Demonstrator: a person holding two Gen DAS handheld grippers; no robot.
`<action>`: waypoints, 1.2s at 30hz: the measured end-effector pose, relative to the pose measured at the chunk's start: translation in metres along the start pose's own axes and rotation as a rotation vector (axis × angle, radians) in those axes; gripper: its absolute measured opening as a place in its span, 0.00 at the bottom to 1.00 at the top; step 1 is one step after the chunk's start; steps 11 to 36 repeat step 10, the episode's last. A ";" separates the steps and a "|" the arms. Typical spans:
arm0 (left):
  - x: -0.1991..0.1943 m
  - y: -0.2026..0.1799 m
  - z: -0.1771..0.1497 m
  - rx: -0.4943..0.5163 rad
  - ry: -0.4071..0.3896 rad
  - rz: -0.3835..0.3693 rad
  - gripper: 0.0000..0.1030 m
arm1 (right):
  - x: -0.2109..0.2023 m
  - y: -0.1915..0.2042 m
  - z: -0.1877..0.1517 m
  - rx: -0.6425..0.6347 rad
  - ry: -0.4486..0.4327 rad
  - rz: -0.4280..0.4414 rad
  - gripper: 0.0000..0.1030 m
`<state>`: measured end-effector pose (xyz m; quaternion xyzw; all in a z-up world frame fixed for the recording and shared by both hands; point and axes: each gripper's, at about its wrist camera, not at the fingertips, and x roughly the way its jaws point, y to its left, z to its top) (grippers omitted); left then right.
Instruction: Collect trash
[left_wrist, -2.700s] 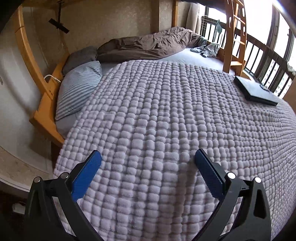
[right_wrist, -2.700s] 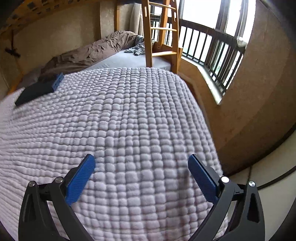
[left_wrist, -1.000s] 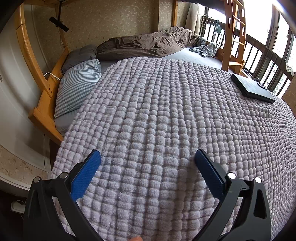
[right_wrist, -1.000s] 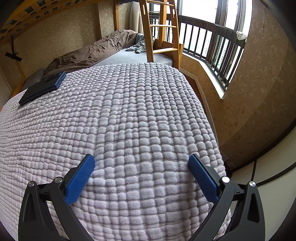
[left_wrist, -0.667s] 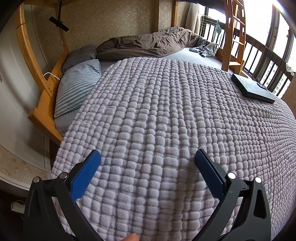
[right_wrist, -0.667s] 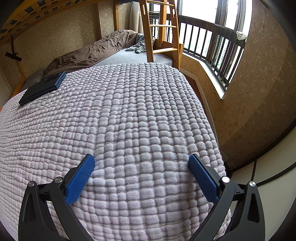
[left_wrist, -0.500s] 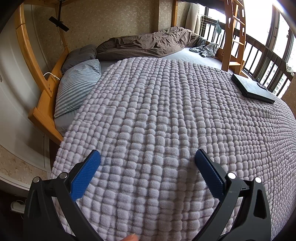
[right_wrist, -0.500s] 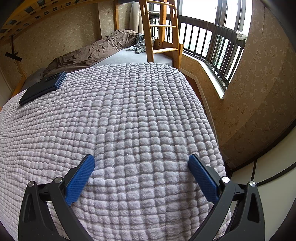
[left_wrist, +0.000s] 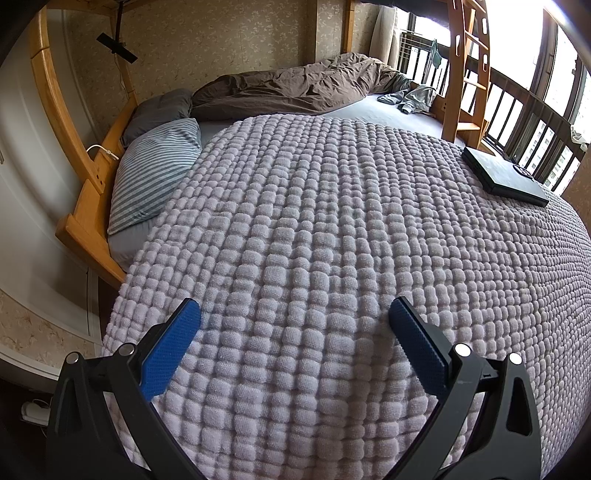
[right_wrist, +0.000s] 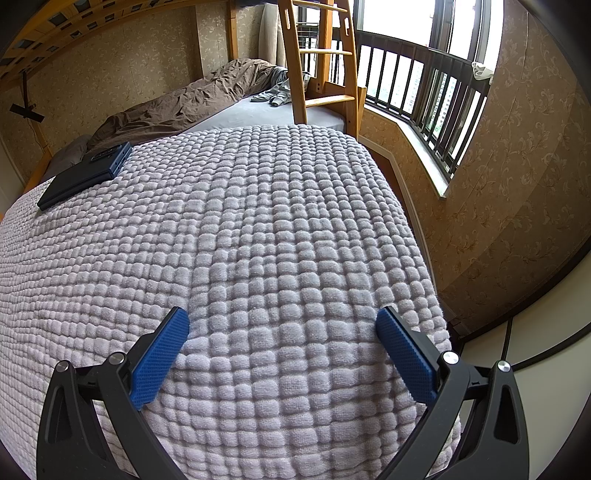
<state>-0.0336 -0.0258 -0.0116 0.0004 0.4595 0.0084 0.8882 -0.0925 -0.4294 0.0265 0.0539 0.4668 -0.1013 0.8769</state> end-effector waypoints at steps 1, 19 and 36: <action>0.001 0.000 0.001 0.000 0.000 0.000 0.99 | 0.000 0.000 0.000 0.000 0.000 0.000 0.97; 0.000 0.000 0.000 0.000 0.000 0.001 0.99 | 0.000 -0.001 0.000 0.000 0.000 0.000 0.97; 0.000 0.000 0.000 0.000 0.000 0.001 0.99 | 0.000 -0.001 0.000 0.000 0.000 0.000 0.97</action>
